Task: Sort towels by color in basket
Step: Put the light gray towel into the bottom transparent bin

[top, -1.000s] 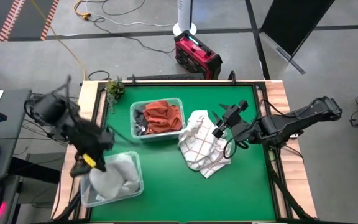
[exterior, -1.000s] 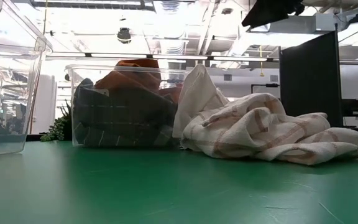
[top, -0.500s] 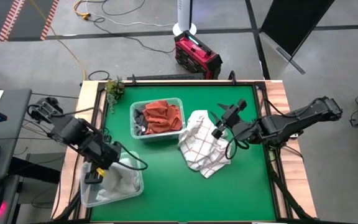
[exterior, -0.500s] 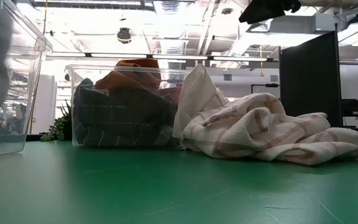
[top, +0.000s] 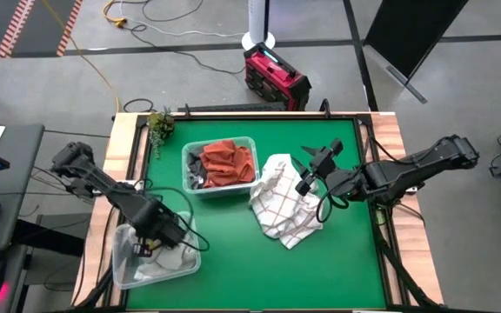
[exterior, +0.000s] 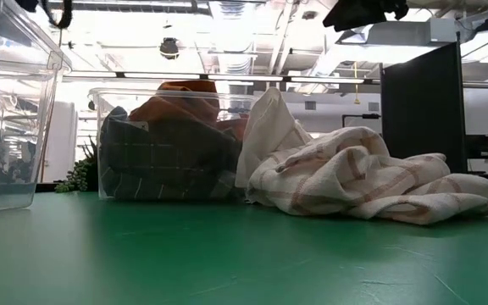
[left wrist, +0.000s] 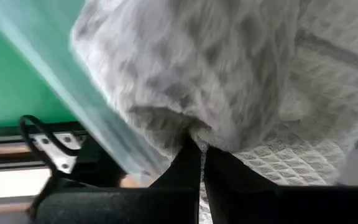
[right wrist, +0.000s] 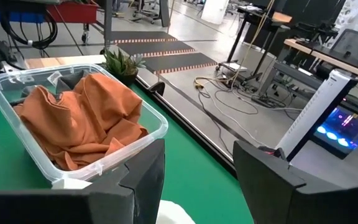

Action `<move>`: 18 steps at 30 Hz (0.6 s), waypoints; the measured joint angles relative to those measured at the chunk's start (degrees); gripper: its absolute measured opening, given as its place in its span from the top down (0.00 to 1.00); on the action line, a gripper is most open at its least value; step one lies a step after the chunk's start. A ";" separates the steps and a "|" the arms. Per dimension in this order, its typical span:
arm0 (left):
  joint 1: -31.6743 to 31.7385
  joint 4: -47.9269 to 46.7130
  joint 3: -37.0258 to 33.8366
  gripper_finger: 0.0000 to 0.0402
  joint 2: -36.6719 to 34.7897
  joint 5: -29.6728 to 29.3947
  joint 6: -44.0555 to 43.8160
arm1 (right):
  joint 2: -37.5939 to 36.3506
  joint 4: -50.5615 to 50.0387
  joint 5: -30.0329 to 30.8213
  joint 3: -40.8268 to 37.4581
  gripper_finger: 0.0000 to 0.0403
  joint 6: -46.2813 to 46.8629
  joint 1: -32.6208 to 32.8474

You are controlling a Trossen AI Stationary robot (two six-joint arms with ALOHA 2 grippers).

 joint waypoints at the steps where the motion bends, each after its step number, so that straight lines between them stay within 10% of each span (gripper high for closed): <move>1: -0.22 -0.17 0.28 1.00 1.32 -0.44 1.06 | 0.00 -0.16 -0.02 0.00 0.46 0.36 0.04; 18: -11.11 15.72 -1.87 1.00 2.70 -11.93 24.63 | 0.07 -0.60 -0.24 -1.68 0.46 2.74 2.03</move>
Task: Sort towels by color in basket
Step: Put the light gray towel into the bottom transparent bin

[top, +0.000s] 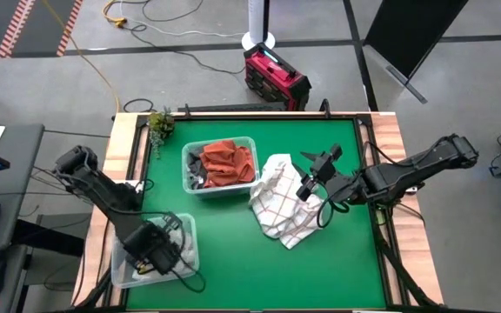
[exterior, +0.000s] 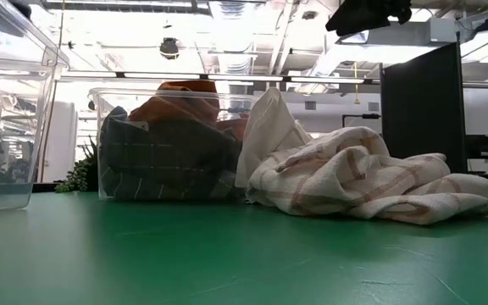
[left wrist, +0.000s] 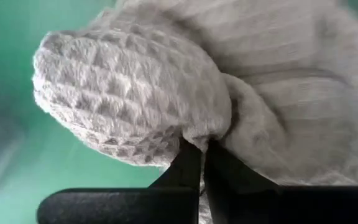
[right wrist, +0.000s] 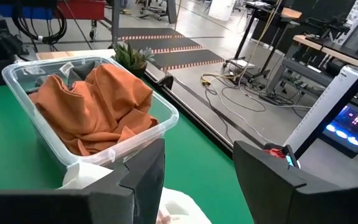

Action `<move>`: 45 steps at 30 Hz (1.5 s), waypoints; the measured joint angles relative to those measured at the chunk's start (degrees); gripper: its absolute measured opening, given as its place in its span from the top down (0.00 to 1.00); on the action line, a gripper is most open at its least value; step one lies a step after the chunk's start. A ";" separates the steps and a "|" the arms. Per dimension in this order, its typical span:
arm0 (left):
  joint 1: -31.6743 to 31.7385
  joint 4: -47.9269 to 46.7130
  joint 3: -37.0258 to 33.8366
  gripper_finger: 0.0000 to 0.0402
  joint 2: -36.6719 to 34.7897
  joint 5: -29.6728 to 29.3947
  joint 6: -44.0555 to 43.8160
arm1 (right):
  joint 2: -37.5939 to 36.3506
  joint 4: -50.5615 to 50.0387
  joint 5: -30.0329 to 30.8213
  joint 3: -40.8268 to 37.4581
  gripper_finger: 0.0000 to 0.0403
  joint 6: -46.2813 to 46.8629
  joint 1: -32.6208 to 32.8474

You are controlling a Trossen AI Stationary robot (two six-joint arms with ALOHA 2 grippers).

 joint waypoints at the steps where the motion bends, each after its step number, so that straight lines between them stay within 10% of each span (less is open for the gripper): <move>1: -0.35 1.52 -0.49 1.00 -0.48 -0.03 1.38 | 0.00 0.02 0.02 0.00 0.46 0.02 -0.02; 16: -1.70 17.74 -14.30 0.91 -0.77 0.01 6.32 | -0.02 1.14 0.09 0.02 0.46 -0.72 -0.26; 25: -1.68 19.44 -14.41 0.66 -0.72 -0.13 5.22 | -0.02 1.97 0.08 0.04 0.46 -0.42 -0.24; 45: -1.31 1.00 -2.00 0.53 -0.66 -5.69 -3.91 | -0.02 1.85 -0.89 0.07 0.46 -0.44 -0.13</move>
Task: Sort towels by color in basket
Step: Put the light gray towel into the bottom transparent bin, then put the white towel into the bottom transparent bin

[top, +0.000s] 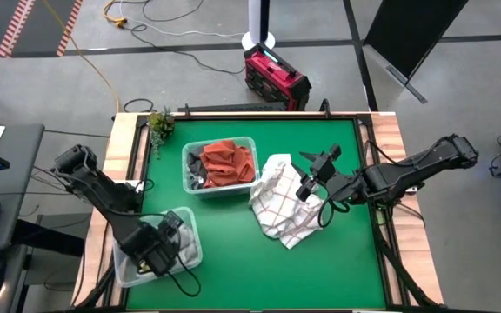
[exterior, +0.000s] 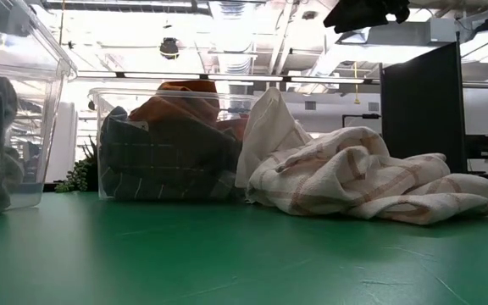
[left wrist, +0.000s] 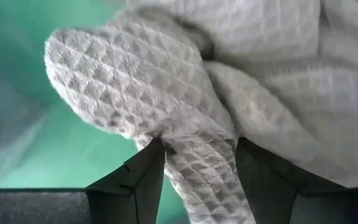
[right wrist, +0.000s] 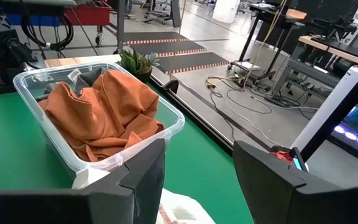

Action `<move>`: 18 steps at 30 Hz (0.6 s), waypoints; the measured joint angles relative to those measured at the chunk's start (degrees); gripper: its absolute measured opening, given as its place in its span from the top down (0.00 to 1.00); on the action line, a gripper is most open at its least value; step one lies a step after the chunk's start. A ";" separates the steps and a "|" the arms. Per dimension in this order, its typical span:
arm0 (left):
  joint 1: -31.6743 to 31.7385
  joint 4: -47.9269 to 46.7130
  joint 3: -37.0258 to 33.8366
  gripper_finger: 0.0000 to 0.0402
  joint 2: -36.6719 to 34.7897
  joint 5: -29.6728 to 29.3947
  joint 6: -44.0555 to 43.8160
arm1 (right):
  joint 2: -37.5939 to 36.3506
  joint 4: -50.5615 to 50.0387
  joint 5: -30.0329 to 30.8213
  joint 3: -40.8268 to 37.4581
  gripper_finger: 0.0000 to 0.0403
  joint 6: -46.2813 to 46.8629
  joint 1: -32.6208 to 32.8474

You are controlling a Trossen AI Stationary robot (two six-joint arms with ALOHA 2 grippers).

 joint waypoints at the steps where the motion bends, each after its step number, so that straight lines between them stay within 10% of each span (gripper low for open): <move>1: -0.01 -1.72 0.75 0.53 0.00 0.22 -0.91 | 0.00 0.01 -0.01 0.00 0.46 0.00 0.00; 18: 0.25 -16.48 16.43 0.53 -1.67 -2.99 -11.28 | -0.02 -0.01 -0.16 0.02 0.46 0.04 0.00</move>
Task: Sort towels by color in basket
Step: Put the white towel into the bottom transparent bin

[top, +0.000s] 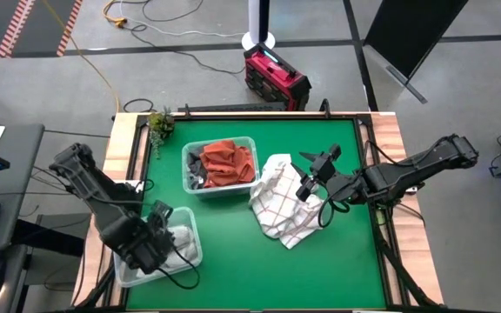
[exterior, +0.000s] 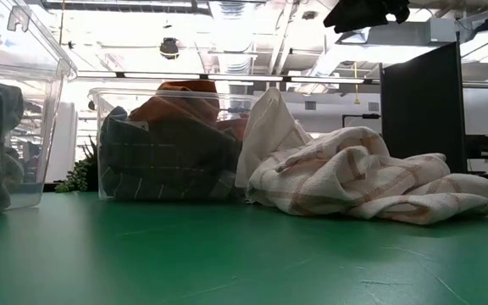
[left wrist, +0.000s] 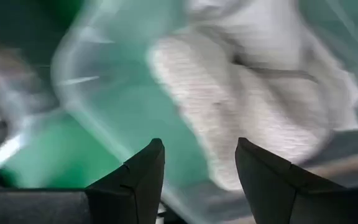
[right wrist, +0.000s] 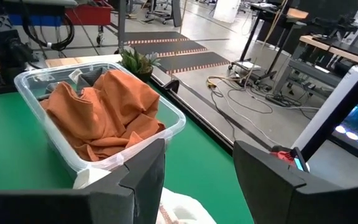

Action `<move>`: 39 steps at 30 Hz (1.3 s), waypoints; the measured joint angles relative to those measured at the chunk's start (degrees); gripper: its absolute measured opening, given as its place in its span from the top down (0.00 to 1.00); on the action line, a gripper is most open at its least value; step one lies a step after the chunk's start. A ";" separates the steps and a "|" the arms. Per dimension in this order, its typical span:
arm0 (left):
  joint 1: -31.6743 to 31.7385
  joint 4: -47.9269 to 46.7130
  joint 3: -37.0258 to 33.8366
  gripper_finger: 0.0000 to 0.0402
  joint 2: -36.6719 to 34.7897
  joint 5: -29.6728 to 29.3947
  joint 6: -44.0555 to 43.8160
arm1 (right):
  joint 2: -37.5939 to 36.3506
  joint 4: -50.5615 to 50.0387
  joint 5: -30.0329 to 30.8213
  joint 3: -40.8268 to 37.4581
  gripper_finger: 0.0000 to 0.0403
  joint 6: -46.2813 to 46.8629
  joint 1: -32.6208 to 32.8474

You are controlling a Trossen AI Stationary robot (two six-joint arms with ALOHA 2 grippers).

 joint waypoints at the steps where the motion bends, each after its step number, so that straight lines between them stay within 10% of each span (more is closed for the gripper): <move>1: 0.18 -0.40 1.00 0.53 -0.08 -2.36 -0.52 | 0.00 -0.02 -0.34 0.00 0.46 0.02 0.00; 7: 5.75 5.59 2.48 0.54 0.07 -18.12 0.32 | 0.04 -2.43 -8.82 0.00 0.46 0.37 -0.95; 21: 34.54 45.59 -0.83 0.58 0.23 -15.51 22.56 | 6.76 -13.08 -20.91 0.04 0.46 3.85 -7.32; 39: 42.25 56.69 5.81 0.58 20.41 -11.54 38.83 | 7.02 -17.67 -24.27 0.04 0.46 11.54 -2.38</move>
